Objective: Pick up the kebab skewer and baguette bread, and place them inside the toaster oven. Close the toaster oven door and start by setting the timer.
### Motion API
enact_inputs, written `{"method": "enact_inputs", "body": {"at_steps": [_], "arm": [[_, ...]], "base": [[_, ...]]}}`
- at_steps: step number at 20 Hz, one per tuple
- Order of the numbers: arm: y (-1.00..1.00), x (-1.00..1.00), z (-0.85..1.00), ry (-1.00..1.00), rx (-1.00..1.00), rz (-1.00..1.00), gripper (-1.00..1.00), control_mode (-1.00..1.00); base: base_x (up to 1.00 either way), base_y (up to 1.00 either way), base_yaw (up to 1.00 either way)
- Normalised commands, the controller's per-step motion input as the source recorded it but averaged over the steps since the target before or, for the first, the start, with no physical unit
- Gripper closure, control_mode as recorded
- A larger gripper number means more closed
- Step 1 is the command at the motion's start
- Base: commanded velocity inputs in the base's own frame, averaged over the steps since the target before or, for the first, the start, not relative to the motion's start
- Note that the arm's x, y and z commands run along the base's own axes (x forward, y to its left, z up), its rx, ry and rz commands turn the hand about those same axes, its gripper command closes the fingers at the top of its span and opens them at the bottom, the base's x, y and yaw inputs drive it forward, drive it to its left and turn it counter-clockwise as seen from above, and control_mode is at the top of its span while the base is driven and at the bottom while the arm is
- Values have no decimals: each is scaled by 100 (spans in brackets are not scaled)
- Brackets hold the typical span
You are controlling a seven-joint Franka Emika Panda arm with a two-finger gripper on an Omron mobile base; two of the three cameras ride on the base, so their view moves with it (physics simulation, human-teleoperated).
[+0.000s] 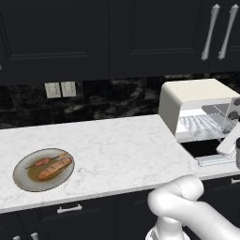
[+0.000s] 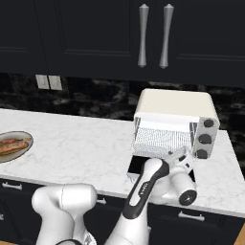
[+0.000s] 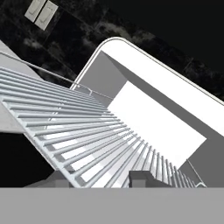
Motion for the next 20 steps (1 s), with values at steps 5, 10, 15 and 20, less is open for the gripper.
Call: {"method": "enact_inputs", "body": {"at_steps": [5,10,15,20], "arm": [[-27,-27,16,0,0,0,100,-100],[-37,-38,31,0,0,0,100,-100],[-22,-51,64,0,0,0,-100,-100],[-14,-56,57,0,0,0,-100,-100]], "base": [[0,0,0],[0,0,0],[0,0,0],[0,0,0]]}}
